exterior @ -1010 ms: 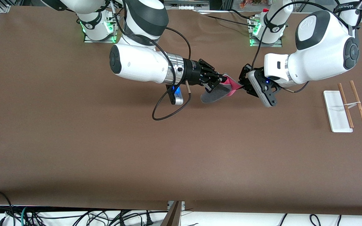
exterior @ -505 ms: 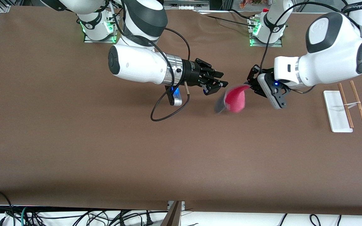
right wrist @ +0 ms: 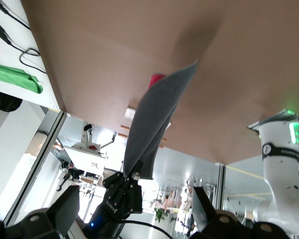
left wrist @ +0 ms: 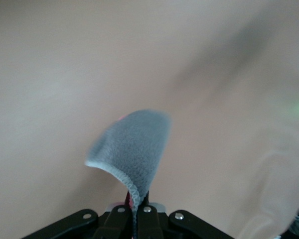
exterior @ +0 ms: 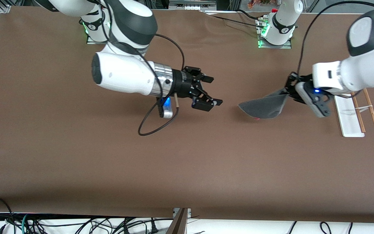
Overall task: Pass towel and hang on rack
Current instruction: 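Open the right gripper while the left gripper pulls the towel away, then drape the towel over the wooden dowels with the left gripper, then release the towel on the rack with the left gripper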
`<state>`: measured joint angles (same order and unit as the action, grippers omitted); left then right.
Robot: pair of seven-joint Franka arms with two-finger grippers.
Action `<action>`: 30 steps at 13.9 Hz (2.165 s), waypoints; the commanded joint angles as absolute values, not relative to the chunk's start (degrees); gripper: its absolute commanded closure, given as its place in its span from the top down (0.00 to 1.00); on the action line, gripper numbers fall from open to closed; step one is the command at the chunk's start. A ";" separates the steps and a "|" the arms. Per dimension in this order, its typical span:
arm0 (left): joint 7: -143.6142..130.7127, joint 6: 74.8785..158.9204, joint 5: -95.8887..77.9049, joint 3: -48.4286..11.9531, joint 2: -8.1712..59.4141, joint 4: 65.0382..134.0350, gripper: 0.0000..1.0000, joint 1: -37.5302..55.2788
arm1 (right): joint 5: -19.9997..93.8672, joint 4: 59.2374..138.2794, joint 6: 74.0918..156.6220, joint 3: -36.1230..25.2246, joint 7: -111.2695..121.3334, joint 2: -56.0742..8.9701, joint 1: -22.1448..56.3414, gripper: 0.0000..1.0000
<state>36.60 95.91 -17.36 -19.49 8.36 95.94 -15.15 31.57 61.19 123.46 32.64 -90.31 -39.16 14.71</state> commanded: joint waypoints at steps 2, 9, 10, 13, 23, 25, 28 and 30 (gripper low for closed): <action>37.61 91.59 -7.85 -20.21 10.80 91.94 0.00 -23.27 | 28.21 61.87 111.05 32.43 -82.04 -35.16 9.51 0.99; 51.48 92.02 5.80 -20.13 19.58 91.76 0.00 -44.34 | 29.00 71.87 93.61 24.45 -58.21 -21.82 0.97 0.99; 53.07 92.11 6.15 -20.13 20.99 91.50 0.00 -47.43 | 29.00 73.29 91.78 22.35 -55.66 -20.14 0.88 0.99; 59.21 92.11 10.44 -18.46 27.22 85.63 0.00 -50.09 | 29.00 75.75 83.08 13.92 -42.33 -15.75 0.97 0.99; 61.26 104.41 15.29 -16.08 40.86 77.61 0.00 -51.06 | 5.10 89.00 85.06 -0.08 -1.15 -4.50 4.66 0.99; 61.35 106.69 15.38 -15.74 41.66 77.69 0.13 -51.06 | 4.14 93.76 89.10 -0.18 -1.06 -2.20 4.75 0.99; 61.35 106.79 14.85 -15.21 42.19 77.61 1.00 -51.07 | 0.98 93.69 89.82 -0.18 -1.14 -2.20 6.41 0.99; 61.35 106.79 15.29 -15.21 41.84 77.26 1.00 -50.89 | 0.44 93.43 90.17 -0.18 -1.05 -2.37 6.42 0.99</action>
<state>60.11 107.30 13.86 -15.16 41.20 79.64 -51.23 1.76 91.45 88.78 0.47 -1.89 -4.35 5.65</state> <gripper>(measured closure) 0.529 0.004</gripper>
